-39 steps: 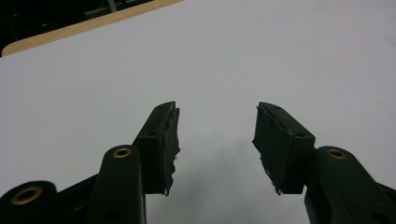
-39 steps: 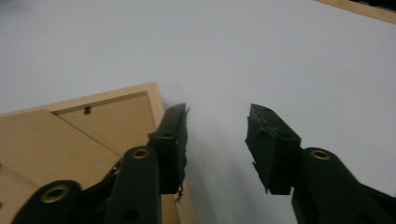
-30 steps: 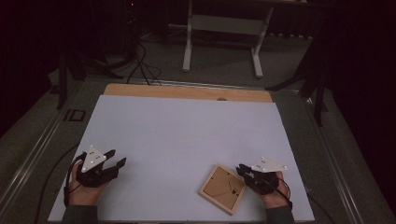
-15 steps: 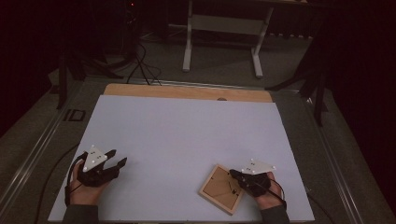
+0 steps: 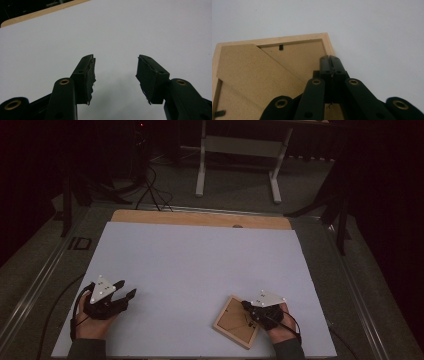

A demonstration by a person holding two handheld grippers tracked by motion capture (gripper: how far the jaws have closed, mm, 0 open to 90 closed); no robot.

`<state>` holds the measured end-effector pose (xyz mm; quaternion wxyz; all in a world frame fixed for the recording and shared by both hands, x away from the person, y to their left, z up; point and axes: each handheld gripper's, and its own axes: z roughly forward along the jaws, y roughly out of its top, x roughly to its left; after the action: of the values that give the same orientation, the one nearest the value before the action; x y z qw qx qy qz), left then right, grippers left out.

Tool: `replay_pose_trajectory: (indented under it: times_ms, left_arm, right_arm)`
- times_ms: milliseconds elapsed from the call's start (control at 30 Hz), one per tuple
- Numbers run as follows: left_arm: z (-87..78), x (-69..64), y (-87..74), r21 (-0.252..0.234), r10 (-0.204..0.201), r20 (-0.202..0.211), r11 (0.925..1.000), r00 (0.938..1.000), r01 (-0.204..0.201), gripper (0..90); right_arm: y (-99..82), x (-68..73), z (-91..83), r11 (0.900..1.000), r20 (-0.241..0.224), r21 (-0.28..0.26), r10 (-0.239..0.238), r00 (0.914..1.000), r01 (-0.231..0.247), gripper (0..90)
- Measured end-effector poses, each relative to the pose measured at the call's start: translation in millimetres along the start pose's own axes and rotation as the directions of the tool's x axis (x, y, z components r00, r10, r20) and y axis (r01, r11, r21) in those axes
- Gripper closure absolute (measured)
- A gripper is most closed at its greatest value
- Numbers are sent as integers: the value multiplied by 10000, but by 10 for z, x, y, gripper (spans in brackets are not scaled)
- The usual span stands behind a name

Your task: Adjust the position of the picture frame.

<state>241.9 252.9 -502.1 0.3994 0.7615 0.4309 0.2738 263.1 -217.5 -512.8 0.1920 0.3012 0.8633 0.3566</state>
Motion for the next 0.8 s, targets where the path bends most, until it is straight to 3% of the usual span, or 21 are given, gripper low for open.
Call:
replay_pose_trajectory:
  times_ms: [800]
  left_arm:
    - [16, 3, -2, 32, 54, -60, 10000, 10000, -54, 481]
  right_arm:
    - [292, -26, 325, 9998, 342, 73, -198, 9992, 196, 899]
